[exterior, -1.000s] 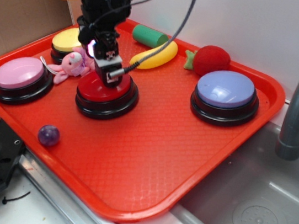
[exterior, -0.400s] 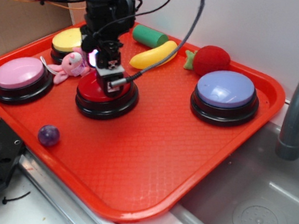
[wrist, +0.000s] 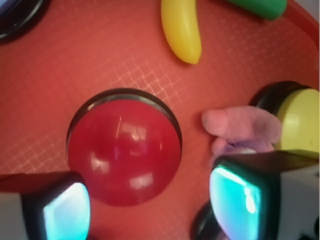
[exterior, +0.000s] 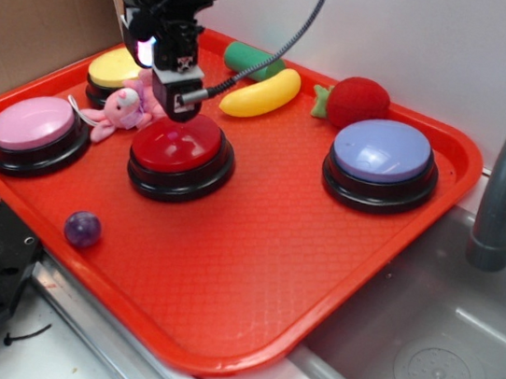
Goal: Push the red button.
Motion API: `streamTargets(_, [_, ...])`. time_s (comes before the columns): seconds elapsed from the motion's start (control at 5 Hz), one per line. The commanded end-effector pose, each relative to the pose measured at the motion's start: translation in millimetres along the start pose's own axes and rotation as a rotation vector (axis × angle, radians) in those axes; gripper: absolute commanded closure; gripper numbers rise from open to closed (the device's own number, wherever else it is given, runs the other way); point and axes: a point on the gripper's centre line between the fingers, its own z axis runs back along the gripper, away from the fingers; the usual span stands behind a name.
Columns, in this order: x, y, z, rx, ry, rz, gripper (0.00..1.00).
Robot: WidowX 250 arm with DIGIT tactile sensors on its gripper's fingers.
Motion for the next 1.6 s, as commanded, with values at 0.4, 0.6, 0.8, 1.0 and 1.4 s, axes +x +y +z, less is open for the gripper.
streamTargets(0.4, [1.9, 11.5, 48.1, -0.019, -0.091, 0.07, 0.0])
streamTargets(0.6, [2.4, 12.0, 52.1, -0.028, -0.089, 0.078, 0.0])
streamTargets(0.8, [1.8, 11.7, 58.1, -0.035, -0.09, 0.085, 0.0])
streamTargets(1.0, [0.3, 12.7, 64.1, -0.037, -0.096, 0.095, 0.0])
streamTargets(1.4, [-1.0, 12.8, 71.3, -0.039, -0.101, 0.101, 0.0])
